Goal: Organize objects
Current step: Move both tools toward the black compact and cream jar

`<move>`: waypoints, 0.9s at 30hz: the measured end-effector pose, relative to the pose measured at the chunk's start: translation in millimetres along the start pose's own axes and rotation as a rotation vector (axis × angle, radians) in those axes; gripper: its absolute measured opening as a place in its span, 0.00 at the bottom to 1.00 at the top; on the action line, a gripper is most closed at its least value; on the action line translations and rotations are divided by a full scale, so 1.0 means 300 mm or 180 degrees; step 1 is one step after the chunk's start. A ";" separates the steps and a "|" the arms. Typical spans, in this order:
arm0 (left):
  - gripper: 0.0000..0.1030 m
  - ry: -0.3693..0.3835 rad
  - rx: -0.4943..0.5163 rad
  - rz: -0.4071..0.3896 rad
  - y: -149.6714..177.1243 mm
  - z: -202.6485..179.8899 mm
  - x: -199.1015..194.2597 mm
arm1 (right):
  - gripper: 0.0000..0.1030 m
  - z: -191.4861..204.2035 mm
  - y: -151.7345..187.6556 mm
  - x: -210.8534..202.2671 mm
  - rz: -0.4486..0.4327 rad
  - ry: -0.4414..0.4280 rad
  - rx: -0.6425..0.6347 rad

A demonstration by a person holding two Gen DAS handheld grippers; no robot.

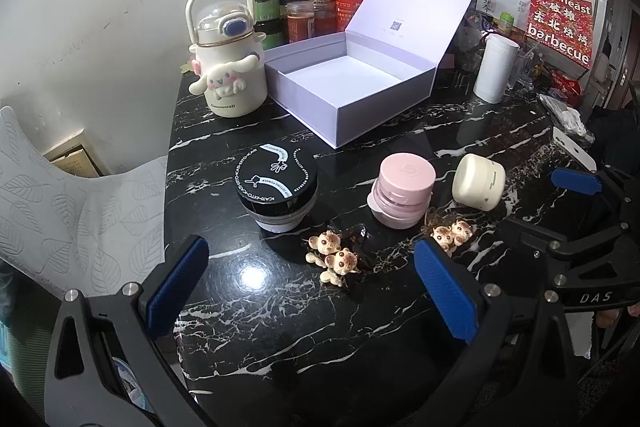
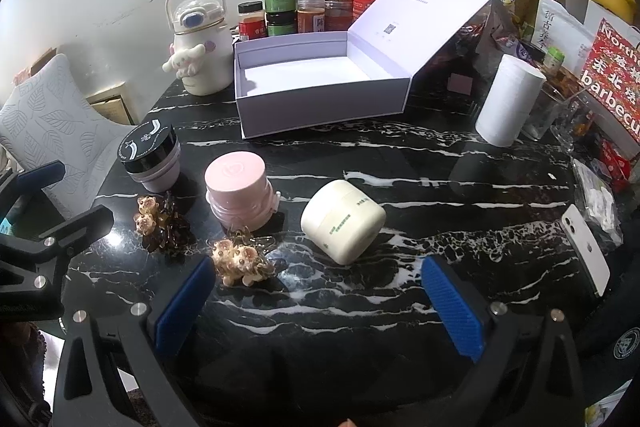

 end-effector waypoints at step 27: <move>1.00 -0.0017 0.0022 -0.0035 0.021 -0.027 -0.025 | 1.00 -0.022 0.031 -0.035 -0.0036 0.0049 0.0034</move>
Point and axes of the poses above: each gripper's, at about its wrist camera, not at the fingertips, and x roughly the way its jaws point, z to its left, y to its underside, the point moved 3 cm from there along x, roughly the way its jaws point, and after that the axes turned 7 degrees about y, right-handed, at the moved point
